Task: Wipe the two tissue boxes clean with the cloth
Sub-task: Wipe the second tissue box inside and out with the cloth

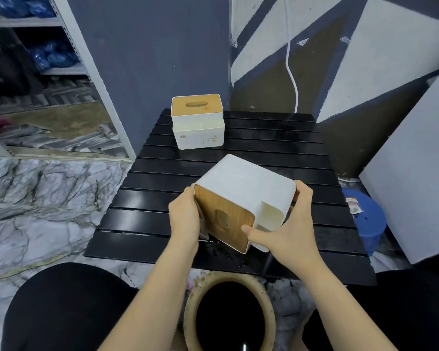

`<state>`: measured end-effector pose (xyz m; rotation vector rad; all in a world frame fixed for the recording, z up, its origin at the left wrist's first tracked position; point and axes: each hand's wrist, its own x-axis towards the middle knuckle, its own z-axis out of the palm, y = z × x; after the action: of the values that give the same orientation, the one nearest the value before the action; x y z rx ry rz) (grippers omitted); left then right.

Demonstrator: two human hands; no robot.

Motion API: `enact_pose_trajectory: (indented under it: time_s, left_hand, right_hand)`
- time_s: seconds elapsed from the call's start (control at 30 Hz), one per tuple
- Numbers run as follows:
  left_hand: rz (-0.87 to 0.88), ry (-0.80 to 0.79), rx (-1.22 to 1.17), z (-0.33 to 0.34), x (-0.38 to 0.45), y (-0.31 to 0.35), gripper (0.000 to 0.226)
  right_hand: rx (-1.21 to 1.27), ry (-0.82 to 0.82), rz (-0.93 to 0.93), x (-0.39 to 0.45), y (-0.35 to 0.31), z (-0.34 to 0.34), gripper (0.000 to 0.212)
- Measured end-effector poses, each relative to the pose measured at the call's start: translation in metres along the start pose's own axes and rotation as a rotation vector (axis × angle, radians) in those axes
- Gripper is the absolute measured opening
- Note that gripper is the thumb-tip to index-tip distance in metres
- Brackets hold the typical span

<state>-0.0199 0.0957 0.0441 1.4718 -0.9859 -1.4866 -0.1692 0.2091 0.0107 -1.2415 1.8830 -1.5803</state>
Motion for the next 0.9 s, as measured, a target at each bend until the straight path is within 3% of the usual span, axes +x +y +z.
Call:
enact_pose_trajectory:
  time_s: [0.1,0.2,0.23,0.33,0.4,0.5,0.57,0.67,0.8,0.9]
  left_hand:
    - [0.213,0.123,-0.106,0.005,-0.018,-0.002,0.046]
    - [0.501,0.084,-0.168,0.012,-0.038,0.006,0.036]
    - [0.618,0.067,-0.090,0.014,-0.037,0.005,0.035]
    - [0.973,0.073,0.665,0.025,-0.029,0.005,0.043]
    - [1.000,0.057,1.073,0.037,-0.034,0.011,0.060]
    - [0.978,-0.020,1.327,0.055,-0.051,0.017,0.074]
    - [1.092,-0.121,1.354,0.065,-0.055,0.014,0.070]
    - [1.260,-0.353,1.154,0.063,-0.057,0.015,0.050]
    - [1.068,-0.604,0.860,0.037,-0.042,0.030,0.027]
    - [1.035,-0.544,0.927,0.023,-0.023,0.043,0.027]
  right_hand:
    - [-0.012,-0.014,0.003,0.001,0.000,-0.002,0.105]
    - [-0.012,-0.047,-0.009,0.001,-0.001,-0.004,0.103]
    - [-0.005,-0.053,-0.010,0.001,-0.001,-0.004,0.103]
    - [0.028,-0.046,0.009,0.001,-0.002,-0.003,0.107]
    - [0.054,-0.040,0.029,0.000,-0.002,-0.002,0.110]
    - [0.079,-0.035,0.047,-0.001,-0.004,0.000,0.110]
    - [0.069,-0.030,0.016,0.000,-0.007,-0.001,0.103]
    - [0.021,-0.029,-0.096,0.001,-0.016,-0.002,0.093]
    - [0.073,-0.051,-0.033,-0.003,-0.012,-0.004,0.100]
    - [0.054,-0.048,0.014,-0.005,-0.011,-0.005,0.104]
